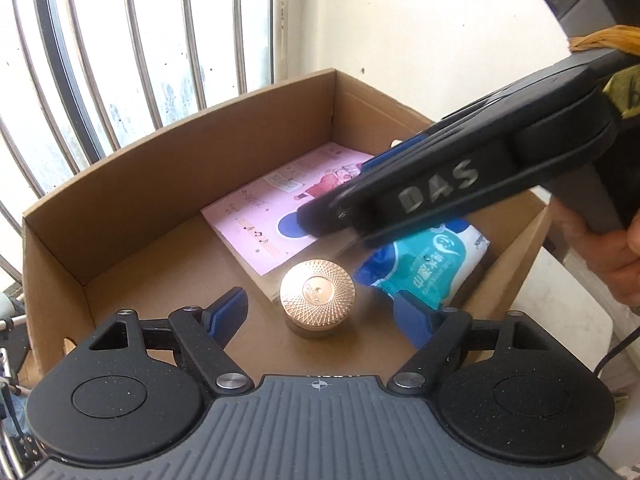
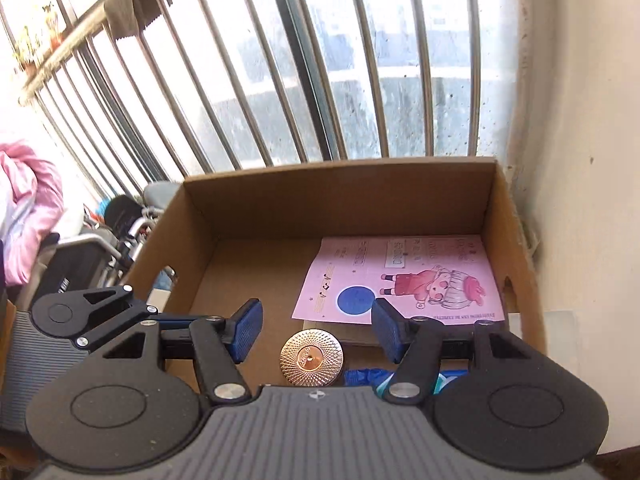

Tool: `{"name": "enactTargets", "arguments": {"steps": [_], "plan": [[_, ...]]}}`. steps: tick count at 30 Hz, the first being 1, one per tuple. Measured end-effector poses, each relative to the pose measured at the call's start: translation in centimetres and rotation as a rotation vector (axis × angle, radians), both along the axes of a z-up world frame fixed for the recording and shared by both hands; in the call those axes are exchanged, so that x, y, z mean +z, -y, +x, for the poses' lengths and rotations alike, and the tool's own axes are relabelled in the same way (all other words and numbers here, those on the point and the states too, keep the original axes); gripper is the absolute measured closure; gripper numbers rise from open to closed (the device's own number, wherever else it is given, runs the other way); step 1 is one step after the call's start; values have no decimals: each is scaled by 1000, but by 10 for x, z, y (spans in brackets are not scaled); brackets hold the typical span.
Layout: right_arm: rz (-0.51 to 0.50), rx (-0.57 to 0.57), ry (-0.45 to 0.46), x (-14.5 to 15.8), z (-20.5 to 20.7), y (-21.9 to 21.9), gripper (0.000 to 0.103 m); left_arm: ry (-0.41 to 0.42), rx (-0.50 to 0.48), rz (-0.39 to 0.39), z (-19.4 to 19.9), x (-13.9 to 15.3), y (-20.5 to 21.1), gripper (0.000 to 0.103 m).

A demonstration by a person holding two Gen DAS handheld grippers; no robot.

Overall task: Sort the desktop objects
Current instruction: 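Withdraw the right gripper from the box toward the black tape roll, then lower the open right gripper around the black electrical tape roll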

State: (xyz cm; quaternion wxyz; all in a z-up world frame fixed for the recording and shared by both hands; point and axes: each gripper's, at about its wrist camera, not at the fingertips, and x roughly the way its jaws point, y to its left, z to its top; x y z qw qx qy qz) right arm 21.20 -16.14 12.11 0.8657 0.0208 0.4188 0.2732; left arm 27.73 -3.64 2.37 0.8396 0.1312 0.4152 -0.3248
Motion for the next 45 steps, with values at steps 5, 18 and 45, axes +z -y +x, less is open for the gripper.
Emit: {"name": "enactTargets", "arguments": {"steps": [5, 18, 45], "plan": [[45, -11, 74, 17, -55, 28, 35, 49, 18, -36, -35, 29, -16, 16], [152, 50, -12, -43, -157, 44, 35, 129, 62, -157, -148, 26, -60, 1], [-100, 241, -43, -134, -119, -81, 63, 288, 144, 93, -175, -74, -52, 0]]}}
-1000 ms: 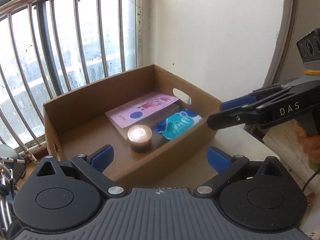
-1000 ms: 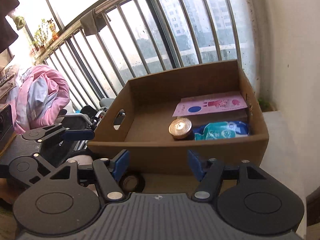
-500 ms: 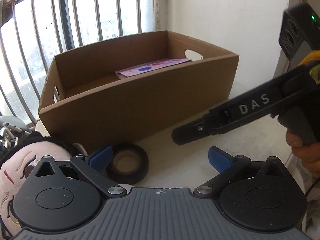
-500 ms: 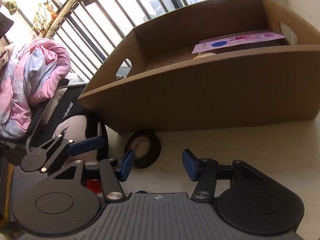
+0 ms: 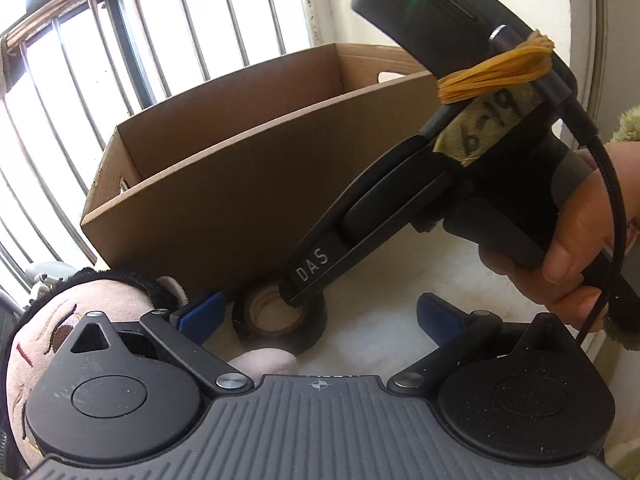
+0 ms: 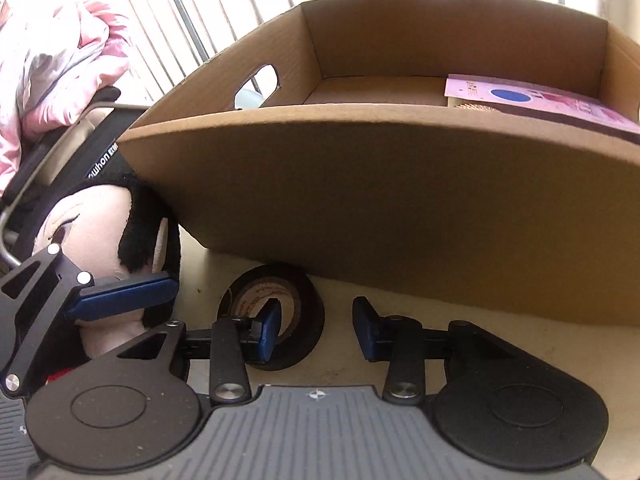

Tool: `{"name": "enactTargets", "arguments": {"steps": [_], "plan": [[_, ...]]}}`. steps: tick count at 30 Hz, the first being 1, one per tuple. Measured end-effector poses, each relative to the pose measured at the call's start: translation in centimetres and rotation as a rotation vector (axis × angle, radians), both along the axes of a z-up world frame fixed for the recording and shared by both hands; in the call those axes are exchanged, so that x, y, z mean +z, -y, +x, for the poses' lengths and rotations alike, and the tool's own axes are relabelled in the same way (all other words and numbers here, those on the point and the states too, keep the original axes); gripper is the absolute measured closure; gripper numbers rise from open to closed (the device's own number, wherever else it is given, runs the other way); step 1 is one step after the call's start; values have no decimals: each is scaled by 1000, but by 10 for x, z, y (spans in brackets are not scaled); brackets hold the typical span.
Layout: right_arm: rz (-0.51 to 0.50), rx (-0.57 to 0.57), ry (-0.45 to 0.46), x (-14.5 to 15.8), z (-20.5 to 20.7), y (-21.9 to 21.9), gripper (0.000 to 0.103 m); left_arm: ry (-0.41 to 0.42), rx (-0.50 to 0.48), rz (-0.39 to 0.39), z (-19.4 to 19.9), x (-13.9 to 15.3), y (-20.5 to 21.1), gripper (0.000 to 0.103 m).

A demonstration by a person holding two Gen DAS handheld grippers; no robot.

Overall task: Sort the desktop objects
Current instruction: 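Lower the open right gripper around the black electrical tape roll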

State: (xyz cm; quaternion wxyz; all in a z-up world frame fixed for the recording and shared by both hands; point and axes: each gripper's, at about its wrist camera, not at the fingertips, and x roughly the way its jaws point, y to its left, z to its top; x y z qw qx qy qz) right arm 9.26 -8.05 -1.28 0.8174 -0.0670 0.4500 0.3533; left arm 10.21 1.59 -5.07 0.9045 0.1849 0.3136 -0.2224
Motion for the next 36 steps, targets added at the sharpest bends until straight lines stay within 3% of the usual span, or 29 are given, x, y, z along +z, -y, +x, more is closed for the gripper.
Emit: {"name": "enactTargets", "arguments": {"steps": [5, 11, 21, 26, 36], "plan": [[-73, 43, 71, 0, -13, 0, 68, 7, -9, -17, 2, 1, -4, 0], [-96, -8, 95, 1, -15, 29, 68, 10, -22, -23, 2, 3, -5, 0], [-34, -161, 126, -2, -30, 118, 67, -3, -116, -24, -8, 0, 24, 0], [-2, -212, 136, -4, -39, 144, 67, -41, -139, -31, -6, -12, 44, 0], [39, -253, 155, -6, -53, 173, 67, -2, -185, -16, -22, -31, 67, 0]]}}
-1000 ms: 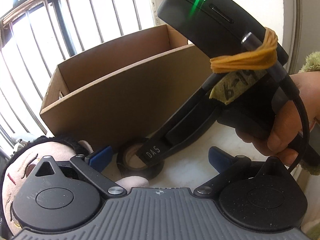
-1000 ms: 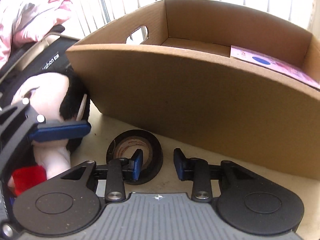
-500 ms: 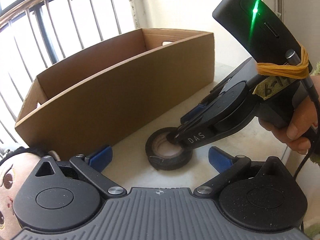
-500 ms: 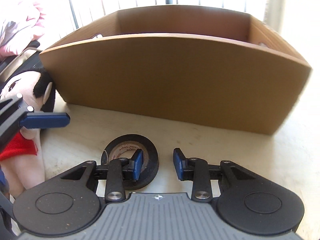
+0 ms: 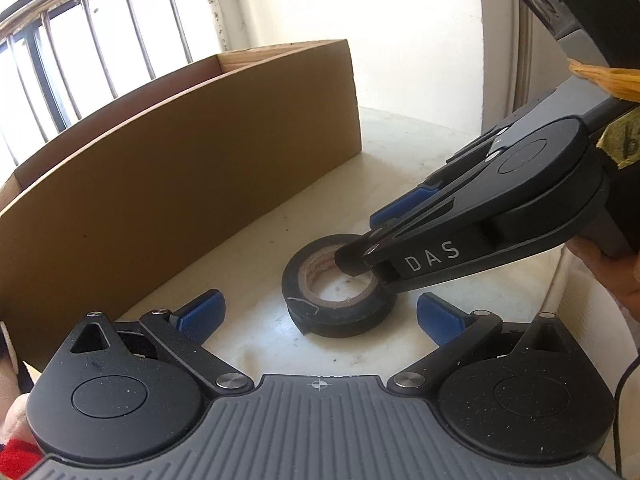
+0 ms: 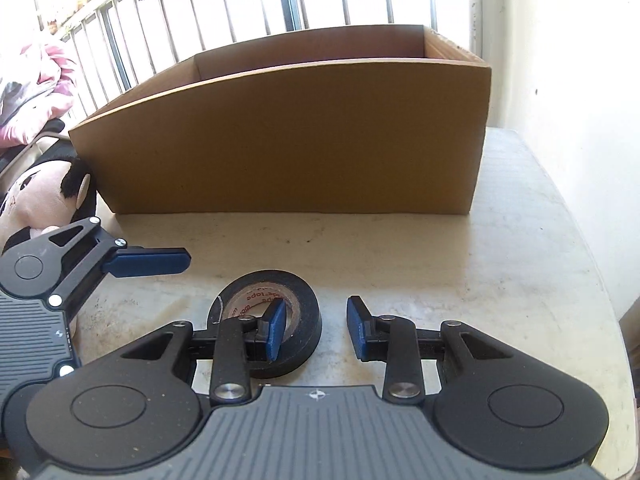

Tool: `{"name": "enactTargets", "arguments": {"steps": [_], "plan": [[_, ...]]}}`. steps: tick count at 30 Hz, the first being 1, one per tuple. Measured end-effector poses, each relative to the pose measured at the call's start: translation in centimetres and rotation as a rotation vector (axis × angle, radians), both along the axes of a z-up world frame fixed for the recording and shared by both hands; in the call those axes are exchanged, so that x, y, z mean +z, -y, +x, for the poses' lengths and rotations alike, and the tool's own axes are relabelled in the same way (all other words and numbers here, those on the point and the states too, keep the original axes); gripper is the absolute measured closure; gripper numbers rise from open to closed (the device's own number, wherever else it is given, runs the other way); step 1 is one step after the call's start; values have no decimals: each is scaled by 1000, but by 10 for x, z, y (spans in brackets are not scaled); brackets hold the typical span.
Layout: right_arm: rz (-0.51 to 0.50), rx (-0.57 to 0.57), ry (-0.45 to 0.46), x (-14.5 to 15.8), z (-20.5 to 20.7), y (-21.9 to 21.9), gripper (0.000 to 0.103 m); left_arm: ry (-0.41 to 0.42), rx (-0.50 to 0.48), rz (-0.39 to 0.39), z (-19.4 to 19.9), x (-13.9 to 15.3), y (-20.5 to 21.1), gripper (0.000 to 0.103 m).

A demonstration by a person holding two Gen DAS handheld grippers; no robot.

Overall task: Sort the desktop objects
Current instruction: 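Lower the open right gripper around the black electrical tape roll, then close the right gripper on the rim of the tape roll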

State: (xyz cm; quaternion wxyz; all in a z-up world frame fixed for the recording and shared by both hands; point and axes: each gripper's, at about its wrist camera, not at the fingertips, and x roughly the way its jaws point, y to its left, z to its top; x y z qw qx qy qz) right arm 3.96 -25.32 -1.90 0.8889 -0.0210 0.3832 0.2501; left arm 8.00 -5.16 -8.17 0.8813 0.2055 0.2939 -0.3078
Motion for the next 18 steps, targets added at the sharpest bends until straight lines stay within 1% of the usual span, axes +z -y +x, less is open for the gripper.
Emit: {"name": "enactTargets", "arguments": {"steps": [6, 9, 11, 12, 13, 14, 16, 18], "plan": [[20, 2, 9, -1, 0, 6, 65, -5, -6, -77, -1, -6, -11, 0], [36, 6, 12, -1, -1, 9, 61, -49, 13, -123, 3, -8, -20, 0], [45, 3, 18, -1, -1, 10, 60, -86, 32, -160, 7, -10, -26, 0], [48, 2, 21, -1, -1, 11, 60, -90, 39, -175, 8, -11, -28, 0], [53, 1, 21, -2, -1, 13, 60, -79, 33, -171, -4, -12, -27, 0], [59, 0, 19, -1, -1, 21, 60, -76, 33, -174, -5, -12, -29, 0], [70, -2, 8, -3, 1, 9, 60, -74, 35, -180, -7, -12, -32, 0], [82, -5, 0, -1, 1, 12, 60, -73, 36, -180, -8, -11, -34, 0]]}}
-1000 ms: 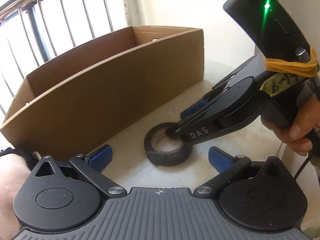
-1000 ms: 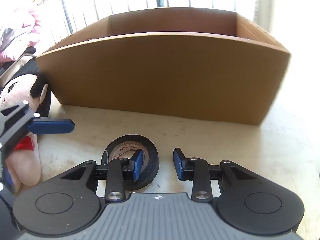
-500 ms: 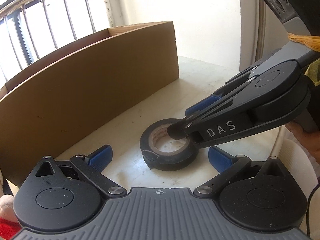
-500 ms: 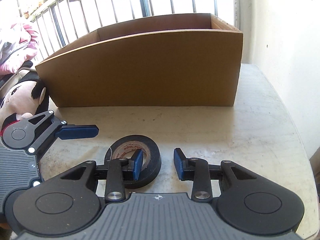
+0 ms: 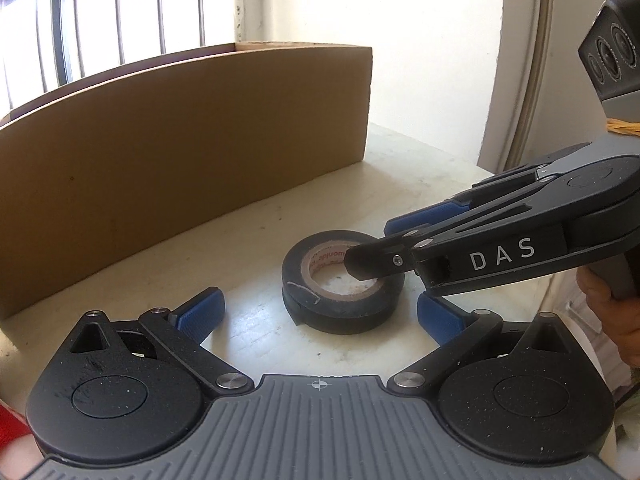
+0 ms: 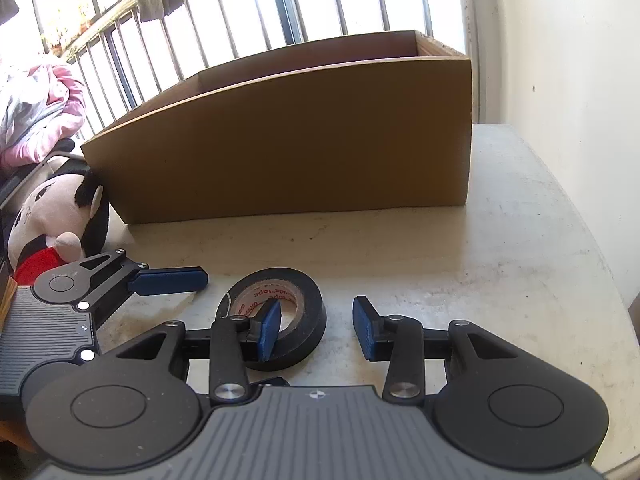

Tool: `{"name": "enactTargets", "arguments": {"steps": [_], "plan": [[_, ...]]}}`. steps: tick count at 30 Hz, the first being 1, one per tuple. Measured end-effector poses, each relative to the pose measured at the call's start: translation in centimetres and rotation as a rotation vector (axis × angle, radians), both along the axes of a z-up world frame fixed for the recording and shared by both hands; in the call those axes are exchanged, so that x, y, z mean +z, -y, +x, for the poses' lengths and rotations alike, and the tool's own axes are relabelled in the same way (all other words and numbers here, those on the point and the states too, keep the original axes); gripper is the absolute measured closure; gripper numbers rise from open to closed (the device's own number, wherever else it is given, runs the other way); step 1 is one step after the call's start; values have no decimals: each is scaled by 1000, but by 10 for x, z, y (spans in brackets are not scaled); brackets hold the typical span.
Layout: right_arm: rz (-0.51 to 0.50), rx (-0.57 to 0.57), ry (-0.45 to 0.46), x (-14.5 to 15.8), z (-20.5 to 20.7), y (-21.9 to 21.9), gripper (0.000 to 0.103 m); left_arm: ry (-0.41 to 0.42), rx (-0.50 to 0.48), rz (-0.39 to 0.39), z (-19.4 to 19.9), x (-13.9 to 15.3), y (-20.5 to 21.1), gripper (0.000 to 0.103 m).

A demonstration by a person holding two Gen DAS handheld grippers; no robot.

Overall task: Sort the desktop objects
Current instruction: 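Close the right gripper on the rim of the tape roll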

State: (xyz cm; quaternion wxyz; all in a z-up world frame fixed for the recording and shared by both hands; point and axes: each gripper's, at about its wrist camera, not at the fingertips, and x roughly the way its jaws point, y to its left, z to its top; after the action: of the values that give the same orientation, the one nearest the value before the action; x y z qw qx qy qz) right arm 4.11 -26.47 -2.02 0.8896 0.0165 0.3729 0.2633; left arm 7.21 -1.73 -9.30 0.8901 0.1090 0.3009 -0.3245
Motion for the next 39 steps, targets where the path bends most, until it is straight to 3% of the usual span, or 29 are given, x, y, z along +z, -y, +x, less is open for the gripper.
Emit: {"name": "enactTargets", "arguments": {"steps": [13, 23, 33, 39], "plan": [[16, 13, -18, 2, -6, -3, 61, -3, -2, 6, 15, -7, 18, 0], [10, 4, -55, 5, -11, -12, 63, 71, -37, 37, 4, -7, 14, 5], [-2, -5, -74, 7, -13, -17, 68, 32, -87, -33, 4, -8, 7, 35], [-53, 11, -65, 8, -12, -23, 73, 27, -97, -41, 1, -8, 5, 37]]}}
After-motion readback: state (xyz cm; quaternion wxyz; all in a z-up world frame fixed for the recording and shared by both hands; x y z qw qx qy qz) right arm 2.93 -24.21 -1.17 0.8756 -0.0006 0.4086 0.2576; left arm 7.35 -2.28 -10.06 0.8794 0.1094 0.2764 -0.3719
